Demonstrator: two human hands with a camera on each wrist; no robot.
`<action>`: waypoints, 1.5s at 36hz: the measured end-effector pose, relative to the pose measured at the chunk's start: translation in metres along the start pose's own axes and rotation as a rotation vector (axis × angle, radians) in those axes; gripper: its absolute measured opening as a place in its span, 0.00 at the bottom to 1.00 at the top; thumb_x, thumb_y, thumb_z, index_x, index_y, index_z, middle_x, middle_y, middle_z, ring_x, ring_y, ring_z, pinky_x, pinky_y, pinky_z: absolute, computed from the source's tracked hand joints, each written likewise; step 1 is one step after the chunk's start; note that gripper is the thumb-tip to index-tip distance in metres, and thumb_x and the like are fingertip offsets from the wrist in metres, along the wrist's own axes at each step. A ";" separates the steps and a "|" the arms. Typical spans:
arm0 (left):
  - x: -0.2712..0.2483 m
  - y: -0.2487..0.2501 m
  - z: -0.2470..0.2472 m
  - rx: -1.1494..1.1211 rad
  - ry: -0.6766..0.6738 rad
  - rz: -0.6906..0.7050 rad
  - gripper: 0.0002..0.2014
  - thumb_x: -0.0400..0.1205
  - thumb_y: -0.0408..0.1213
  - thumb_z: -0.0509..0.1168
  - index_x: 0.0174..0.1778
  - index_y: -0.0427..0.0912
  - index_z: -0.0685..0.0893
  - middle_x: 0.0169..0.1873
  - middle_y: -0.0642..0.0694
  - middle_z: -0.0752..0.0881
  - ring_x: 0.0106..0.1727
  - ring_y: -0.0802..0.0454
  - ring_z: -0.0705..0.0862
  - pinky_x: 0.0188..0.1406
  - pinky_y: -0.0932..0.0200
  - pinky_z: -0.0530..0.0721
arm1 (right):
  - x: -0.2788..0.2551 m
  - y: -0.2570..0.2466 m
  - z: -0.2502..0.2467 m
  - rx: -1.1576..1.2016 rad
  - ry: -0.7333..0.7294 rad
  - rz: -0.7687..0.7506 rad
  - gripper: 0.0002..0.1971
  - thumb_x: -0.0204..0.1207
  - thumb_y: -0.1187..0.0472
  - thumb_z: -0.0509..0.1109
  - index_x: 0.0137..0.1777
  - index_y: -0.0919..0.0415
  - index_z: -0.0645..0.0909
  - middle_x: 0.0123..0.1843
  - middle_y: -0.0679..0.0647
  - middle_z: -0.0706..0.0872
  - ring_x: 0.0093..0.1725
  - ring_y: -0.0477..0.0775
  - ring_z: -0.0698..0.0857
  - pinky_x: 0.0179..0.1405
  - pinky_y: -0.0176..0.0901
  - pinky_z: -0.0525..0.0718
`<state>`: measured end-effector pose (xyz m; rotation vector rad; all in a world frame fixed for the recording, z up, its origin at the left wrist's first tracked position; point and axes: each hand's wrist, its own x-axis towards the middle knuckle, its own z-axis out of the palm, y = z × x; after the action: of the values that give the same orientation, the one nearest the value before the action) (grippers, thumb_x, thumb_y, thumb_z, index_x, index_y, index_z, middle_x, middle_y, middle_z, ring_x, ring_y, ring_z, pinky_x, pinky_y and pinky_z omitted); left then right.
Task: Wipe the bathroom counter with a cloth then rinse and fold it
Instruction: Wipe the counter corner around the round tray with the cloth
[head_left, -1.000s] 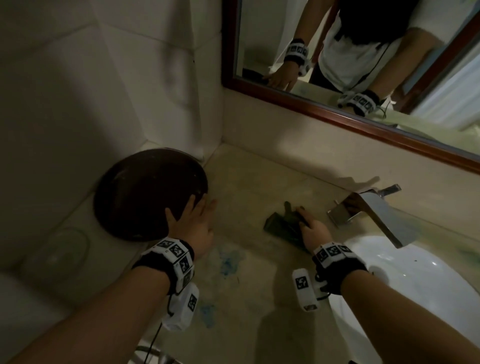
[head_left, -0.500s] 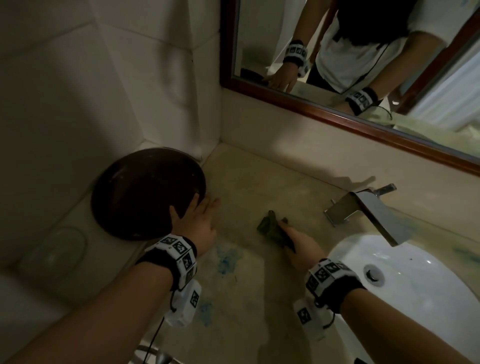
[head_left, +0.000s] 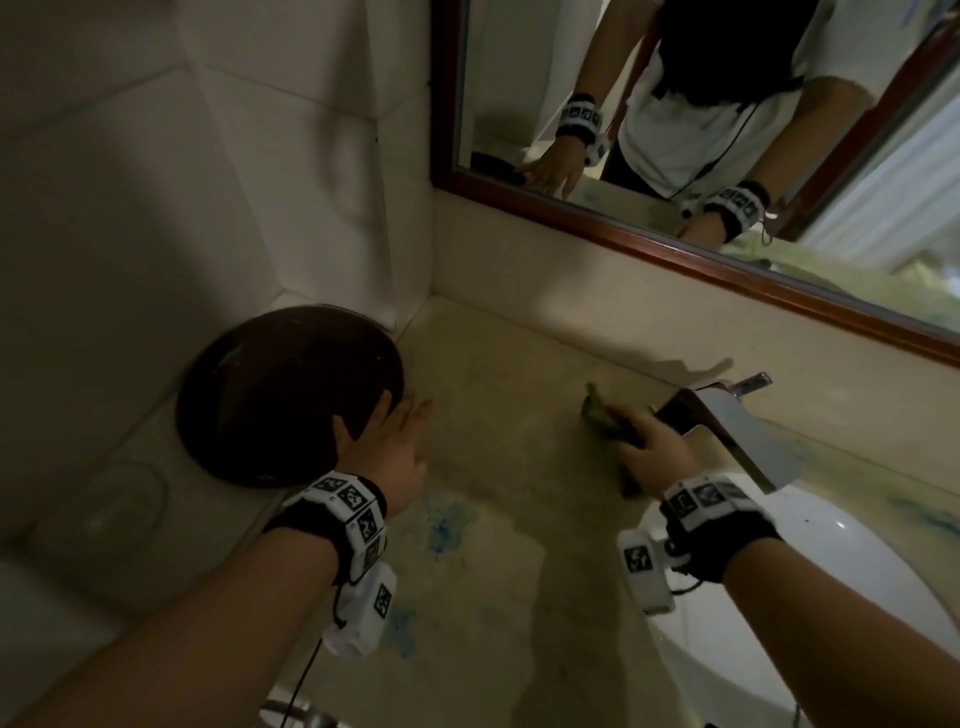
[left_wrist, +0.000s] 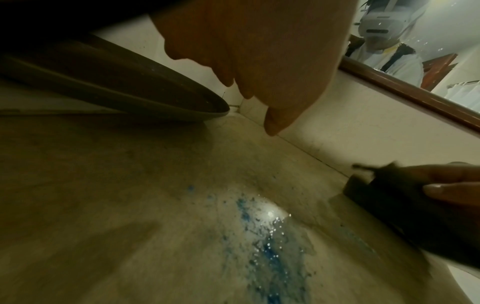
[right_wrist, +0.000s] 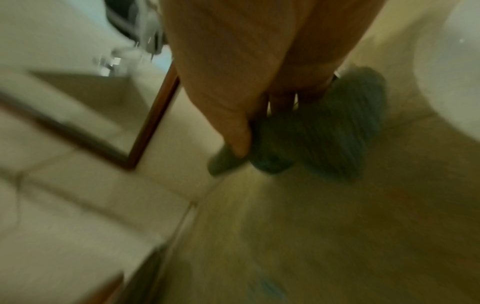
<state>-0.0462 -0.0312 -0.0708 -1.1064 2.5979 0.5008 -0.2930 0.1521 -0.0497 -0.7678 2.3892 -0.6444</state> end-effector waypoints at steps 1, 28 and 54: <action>-0.001 0.000 0.001 0.000 -0.002 -0.001 0.34 0.83 0.46 0.53 0.83 0.58 0.43 0.84 0.54 0.44 0.84 0.51 0.38 0.75 0.22 0.40 | -0.001 0.003 0.007 -0.065 -0.089 -0.010 0.25 0.81 0.56 0.63 0.77 0.43 0.65 0.72 0.52 0.76 0.64 0.55 0.78 0.64 0.48 0.76; -0.005 -0.004 0.007 0.017 -0.055 -0.036 0.34 0.85 0.47 0.52 0.83 0.58 0.40 0.83 0.56 0.41 0.83 0.51 0.36 0.76 0.24 0.40 | 0.013 0.021 0.030 0.206 0.192 0.082 0.19 0.85 0.57 0.53 0.76 0.49 0.68 0.69 0.59 0.77 0.65 0.61 0.78 0.69 0.58 0.76; -0.004 -0.001 0.007 0.070 -0.068 -0.039 0.32 0.86 0.48 0.49 0.83 0.56 0.40 0.84 0.55 0.41 0.84 0.50 0.37 0.75 0.23 0.42 | -0.009 0.015 0.063 0.043 -0.219 -0.173 0.21 0.83 0.62 0.59 0.75 0.48 0.71 0.73 0.50 0.76 0.73 0.54 0.74 0.68 0.38 0.66</action>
<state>-0.0416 -0.0265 -0.0763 -1.0956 2.5101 0.4272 -0.2535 0.1522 -0.1017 -0.9808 2.1202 -0.6428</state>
